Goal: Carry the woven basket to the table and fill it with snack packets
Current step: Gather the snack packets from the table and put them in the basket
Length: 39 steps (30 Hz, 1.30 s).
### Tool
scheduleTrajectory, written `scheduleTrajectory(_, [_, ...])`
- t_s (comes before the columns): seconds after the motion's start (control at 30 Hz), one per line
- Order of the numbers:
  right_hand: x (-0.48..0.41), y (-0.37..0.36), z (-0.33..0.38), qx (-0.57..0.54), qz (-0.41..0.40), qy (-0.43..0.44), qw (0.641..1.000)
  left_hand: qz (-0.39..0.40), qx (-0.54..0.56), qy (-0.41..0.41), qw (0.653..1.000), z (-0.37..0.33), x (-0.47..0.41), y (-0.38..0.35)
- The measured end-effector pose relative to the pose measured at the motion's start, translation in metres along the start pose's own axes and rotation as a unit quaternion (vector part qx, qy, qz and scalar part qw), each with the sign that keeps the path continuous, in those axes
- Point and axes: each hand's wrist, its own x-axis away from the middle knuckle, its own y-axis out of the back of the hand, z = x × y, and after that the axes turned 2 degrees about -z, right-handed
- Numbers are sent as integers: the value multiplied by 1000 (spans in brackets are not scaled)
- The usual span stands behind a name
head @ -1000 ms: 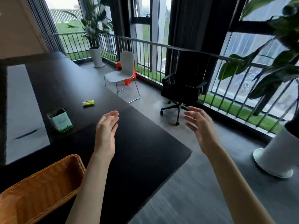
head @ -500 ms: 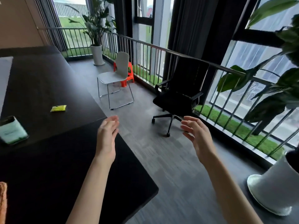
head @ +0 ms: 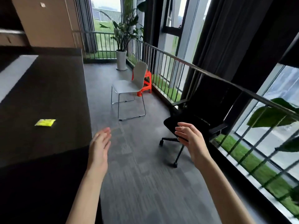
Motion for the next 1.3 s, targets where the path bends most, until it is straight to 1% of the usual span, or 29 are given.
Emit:
scheduleTrajectory(0.2, [-133,-39,2,-24,98,-24,995,-112,0,-16,994,7,-75,-26])
scheduleTrajectory(0.37, [-249,-78,1,-24,200,-18,979,-219,17,-59,974,14,-145,-50])
scheduleTrajectory(0.5, [-333,-117,3,-4,297,-31,954,-314,44,-72,946,14,-188,-64])
scheduleTrajectory(0.6, [-381,-155,-2,10,347,-46,937,-368,57,-81,925,10,-209,-68])
scheduleTrajectory(0.73, [-433,-221,-12,26,430,-70,900,-443,71,-99,888,11,-245,-61])
scheduleTrajectory(0.83, [-460,-268,-18,29,473,-71,878,-474,80,-107,870,11,-276,-49])
scheduleTrajectory(1.03, [-525,-393,-12,38,547,-50,835,-530,120,-131,829,-13,-379,-19])
scheduleTrajectory(1.17, [-562,-473,-1,59,584,-39,808,-543,147,-137,815,-30,-446,-6])
scheduleTrajectory(1.23, [-572,-510,1,70,599,-40,797,-555,156,-131,806,-36,-466,-1])
scheduleTrajectory(1.3, [-574,-550,-1,81,626,-48,774,-575,157,-128,793,-39,-480,8])
